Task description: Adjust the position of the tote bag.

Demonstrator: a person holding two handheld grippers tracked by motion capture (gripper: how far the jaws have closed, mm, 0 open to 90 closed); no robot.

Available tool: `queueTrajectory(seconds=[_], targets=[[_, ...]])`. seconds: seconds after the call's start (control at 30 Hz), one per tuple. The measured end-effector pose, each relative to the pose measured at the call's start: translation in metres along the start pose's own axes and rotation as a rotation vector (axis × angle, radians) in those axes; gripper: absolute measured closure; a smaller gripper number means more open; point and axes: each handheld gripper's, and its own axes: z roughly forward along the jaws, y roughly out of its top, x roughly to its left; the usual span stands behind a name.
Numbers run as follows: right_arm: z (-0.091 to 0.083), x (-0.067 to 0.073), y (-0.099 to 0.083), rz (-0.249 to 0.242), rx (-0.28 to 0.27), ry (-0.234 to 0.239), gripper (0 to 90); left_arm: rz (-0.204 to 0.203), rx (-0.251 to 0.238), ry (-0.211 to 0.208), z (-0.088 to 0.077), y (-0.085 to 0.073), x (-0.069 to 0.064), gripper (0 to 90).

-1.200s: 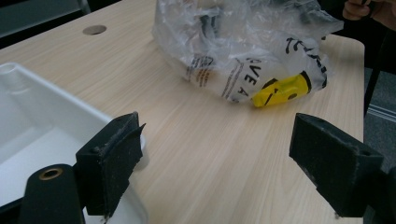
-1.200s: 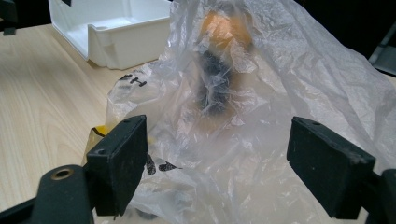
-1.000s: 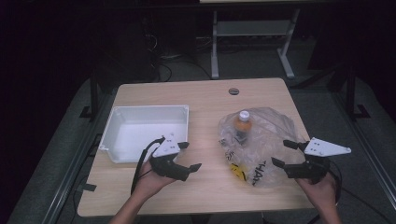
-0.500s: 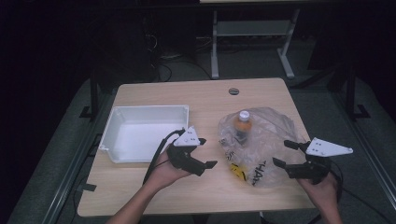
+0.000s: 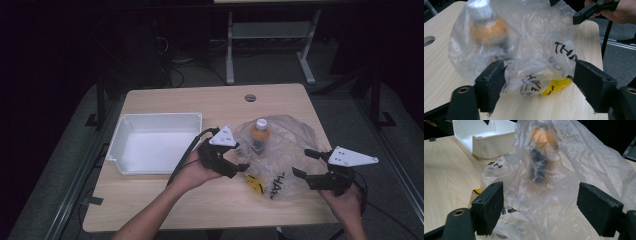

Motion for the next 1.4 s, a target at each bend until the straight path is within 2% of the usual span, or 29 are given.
queueTrajectory(seconds=[0.17, 0.2, 0.27, 0.3, 0.4, 0.5, 0.57, 0.6, 0.63, 0.67, 0.7, 0.77, 0.8, 0.97, 1.07, 1.13, 1.2, 1.3, 1.33, 1.4], targets=[[-0.003, -0.002, 0.000, 0.004, -0.017, -0.002, 21.2, -0.010, 0.010, 0.001, 0.012, 0.007, 0.008, 30.7], [-0.004, -0.002, -0.001, 0.013, -0.024, -0.002, 21.2, -0.016, 0.025, 0.020, 0.019, 0.011, 0.013, 32.0], [-0.004, -0.003, 0.000, 0.013, -0.025, -0.002, 21.2, -0.022, 0.020, 0.027, 0.022, 0.013, 0.015, 36.1], [-0.004, -0.002, 0.000, 0.012, -0.022, -0.003, 21.3, -0.020, 0.023, 0.052, 0.028, 0.015, 0.019, 38.4], [-0.003, -0.002, 0.001, 0.002, -0.021, -0.004, 21.3, -0.033, 0.049, 0.063, 0.035, 0.018, 0.023, 38.3], [-0.003, -0.002, 0.000, -0.002, -0.016, -0.006, 21.3, -0.021, 0.086, 0.103, 0.046, 0.021, 0.028, 39.1], [-0.003, -0.002, 0.000, 0.006, -0.019, -0.004, 21.4, -0.047, 0.097, 0.136, 0.056, 0.022, 0.032, 39.3], [-0.004, -0.002, -0.001, 0.006, -0.019, -0.005, 21.6, -0.056, 0.087, 0.138, 0.059, 0.021, 0.033, 36.9], [-0.004, -0.002, -0.001, 0.008, -0.020, -0.006, 21.6, -0.056, 0.087, 0.138, 0.059, 0.021, 0.033, 35.2], [-0.004, -0.002, -0.001, 0.008, -0.019, -0.007, 21.6, -0.052, 0.084, 0.161, 0.062, 0.022, 0.032, 34.9], [-0.004, -0.002, -0.001, 0.009, -0.018, -0.008, 21.6, -0.052, 0.084, 0.161, 0.062, 0.022, 0.032, 34.2], [-0.005, -0.002, -0.001, 0.008, -0.019, -0.011, 21.9, -0.057, 0.078, 0.206, 0.065, 0.023, 0.033, 35.7], [-0.005, -0.001, -0.001, 0.005, -0.020, -0.011, 22.0, -0.059, 0.073, 0.215, 0.065, 0.023, 0.034, 38.2], [-0.003, -0.001, -0.001, -0.002, -0.017, -0.012, 22.0, -0.061, 0.073, 0.230, 0.066, 0.022, 0.037, 43.6], [-0.002, 0.000, 0.000, 0.002, -0.013, -0.011, 22.0, -0.066, 0.078, 0.236, 0.065, 0.021, 0.040, 51.1], [-0.001, 0.001, 0.000, 0.003, -0.012, -0.010, 22.0, -0.073, 0.079, 0.235, 0.065, 0.021, 0.040, 51.3], [0.000, 0.002, 0.000, 0.004, -0.010, -0.010, 22.1, -0.063, 0.084, 0.242, 0.064, 0.022, 0.039, 52.9], [0.000, 0.003, 0.000, 0.001, -0.008, -0.011, 22.2, -0.052, 0.092, 0.247, 0.062, 0.022, 0.037, 59.5], [0.000, 0.003, 0.000, 0.001, -0.008, -0.011, 22.3, -0.041, 0.099, 0.248, 0.061, 0.023, 0.037, 65.8], [0.000, 0.003, 0.000, 0.002, -0.008, -0.012, 22.4, -0.029, 0.104, 0.244, 0.059, 0.023, 0.037, 72.9]])
